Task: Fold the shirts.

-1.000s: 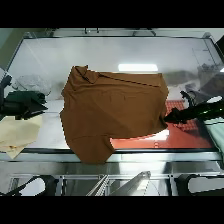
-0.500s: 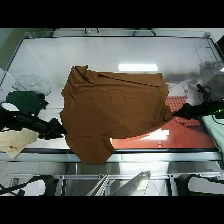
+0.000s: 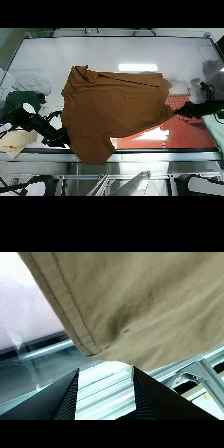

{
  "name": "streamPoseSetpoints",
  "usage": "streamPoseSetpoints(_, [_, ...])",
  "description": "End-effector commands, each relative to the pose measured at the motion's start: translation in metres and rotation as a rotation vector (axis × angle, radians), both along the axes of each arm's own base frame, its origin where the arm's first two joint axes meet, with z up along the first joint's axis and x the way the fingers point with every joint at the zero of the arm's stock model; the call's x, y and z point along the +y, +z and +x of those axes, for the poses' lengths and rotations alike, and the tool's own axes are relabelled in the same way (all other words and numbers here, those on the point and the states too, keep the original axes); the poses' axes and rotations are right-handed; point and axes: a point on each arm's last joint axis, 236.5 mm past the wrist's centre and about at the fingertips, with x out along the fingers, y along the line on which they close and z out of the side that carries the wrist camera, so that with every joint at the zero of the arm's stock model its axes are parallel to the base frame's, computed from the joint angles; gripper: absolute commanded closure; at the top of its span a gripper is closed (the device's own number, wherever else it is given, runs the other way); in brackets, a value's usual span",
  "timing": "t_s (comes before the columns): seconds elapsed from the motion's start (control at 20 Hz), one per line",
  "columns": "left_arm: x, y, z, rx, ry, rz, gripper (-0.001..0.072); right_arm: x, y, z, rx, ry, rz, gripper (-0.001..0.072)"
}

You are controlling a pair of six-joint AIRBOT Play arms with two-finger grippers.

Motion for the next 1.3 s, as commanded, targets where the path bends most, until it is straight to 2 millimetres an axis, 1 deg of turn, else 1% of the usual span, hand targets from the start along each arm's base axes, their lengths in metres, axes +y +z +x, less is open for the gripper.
streamPoseSetpoints(0.0, [-0.001, -0.013, 0.019, -0.085, -0.002, 0.059, 0.0356, 0.002, 0.004, 0.004, -0.012, -0.013, 0.019, 0.0686])
streamPoseSetpoints(0.15, [-0.006, -0.027, 0.049, -0.223, 0.015, 0.102, 0.0358, 0.011, 0.014, 0.010, -0.043, -0.019, 0.071, 0.0686])
streamPoseSetpoints(0.2, [-0.008, -0.029, 0.056, -0.252, 0.013, 0.113, 0.0360, 0.012, 0.015, 0.011, -0.045, -0.021, 0.076, 0.0686])
streamPoseSetpoints(0.25, [-0.009, -0.031, 0.059, -0.269, 0.011, 0.118, 0.0391, 0.012, 0.015, 0.010, -0.044, -0.019, 0.078, 0.0686])
streamPoseSetpoints(0.3, [-0.009, -0.031, 0.062, -0.282, 0.010, 0.121, 0.0580, 0.013, 0.015, 0.009, -0.041, -0.015, 0.082, 0.0686])
streamPoseSetpoints(0.35, [-0.008, -0.032, 0.065, -0.293, 0.014, 0.124, 0.0684, 0.015, 0.016, 0.007, -0.036, -0.008, 0.088, 0.0686])
streamPoseSetpoints(0.45, [-0.010, -0.025, 0.074, -0.323, -0.001, 0.109, 0.0684, 0.018, 0.018, 0.004, -0.029, 0.006, 0.101, 0.0686])
streamPoseSetpoints(0.5, [-0.017, -0.014, 0.081, -0.358, -0.012, 0.066, 0.0684, 0.020, 0.021, 0.001, -0.025, 0.016, 0.109, 0.0686])
streamPoseSetpoints(0.55, [-0.026, 0.002, 0.092, -0.409, -0.011, 0.016, 0.0684, 0.022, 0.025, -0.003, -0.024, 0.029, 0.119, 0.0686])
streamPoseSetpoints(0.6, [-0.035, 0.023, 0.105, -0.472, -0.006, -0.042, 0.0684, 0.024, 0.032, -0.006, -0.027, 0.040, 0.127, 0.0687])
streamPoseSetpoints(0.65, [-0.042, 0.050, 0.117, -0.539, 0.008, -0.102, 0.0684, 0.025, 0.042, -0.010, -0.041, 0.050, 0.137, 0.0687])
streamPoseSetpoints(0.7, [-0.048, 0.084, 0.127, -0.613, 0.017, -0.178, 0.0684, 0.026, 0.058, -0.011, -0.080, 0.057, 0.148, 0.0687])
streamPoseSetpoints(0.75, [-0.053, 0.121, 0.134, -0.682, 0.030, -0.256, 0.0684, 0.027, 0.081, -0.008, -0.143, 0.045, 0.174, 0.0687])
streamPoseSetpoints(0.8, [-0.058, 0.167, 0.141, -0.773, 0.053, -0.351, 0.0684, 0.029, 0.114, -0.002, -0.250, 0.025, 0.220, 0.0687])
streamPoseSetpoints(0.85, [-0.062, 0.222, 0.144, -0.895, 0.066, -0.463, 0.0684, 0.032, 0.163, 0.007, -0.413, -0.002, 0.280, 0.0687])
streamPoseSetpoints(0.9, [-0.064, 0.279, 0.144, -1.034, 0.075, -0.571, 0.0684, 0.033, 0.220, 0.011, -0.610, -0.029, 0.333, 0.0687])
streamPoseSetpoints(0.95, [-0.063, 0.339, 0.138, -1.172, 0.096, -0.671, 0.0684, 0.034, 0.287, 0.007, -0.848, -0.050, 0.361, 0.0687])
streamPoseSetpoints(1.0, [-0.058, 0.401, 0.126, -1.331, 0.104, -0.757, 0.0684, 0.033, 0.350, -0.004, -1.073, -0.074, 0.343, 0.0687])
streamPoseSetpoints(1.05, [-0.053, 0.456, 0.108, -1.481, 0.103, -0.801, 0.0684, 0.031, 0.401, -0.018, -1.252, -0.123, 0.287, 0.0687])
streamPoseSetpoints(1.1, [-0.049, 0.497, 0.089, -1.613, 0.082, -0.801, 0.0684, 0.029, 0.447, -0.034, -1.404, -0.189, 0.206, 0.0687])
streamPoseSetpoints(1.15, [-0.048, 0.532, 0.068, -1.742, 0.042, -0.758, 0.0684, 0.028, 0.490, -0.056, -1.554, -0.258, 0.085, 0.0687])
streamPoseSetpoints(1.2, [-0.048, 0.558, 0.049, -1.851, 0.006, -0.698, 0.0684, 0.029, 0.529, -0.083, -1.698, -0.327, -0.062, 0.0687])
streamPoseSetpoints(1.25, [-0.050, 0.582, 0.031, -1.952, -0.024, -0.628, 0.0683, 0.030, 0.563, -0.112, -1.830, -0.393, -0.210, 0.0687])
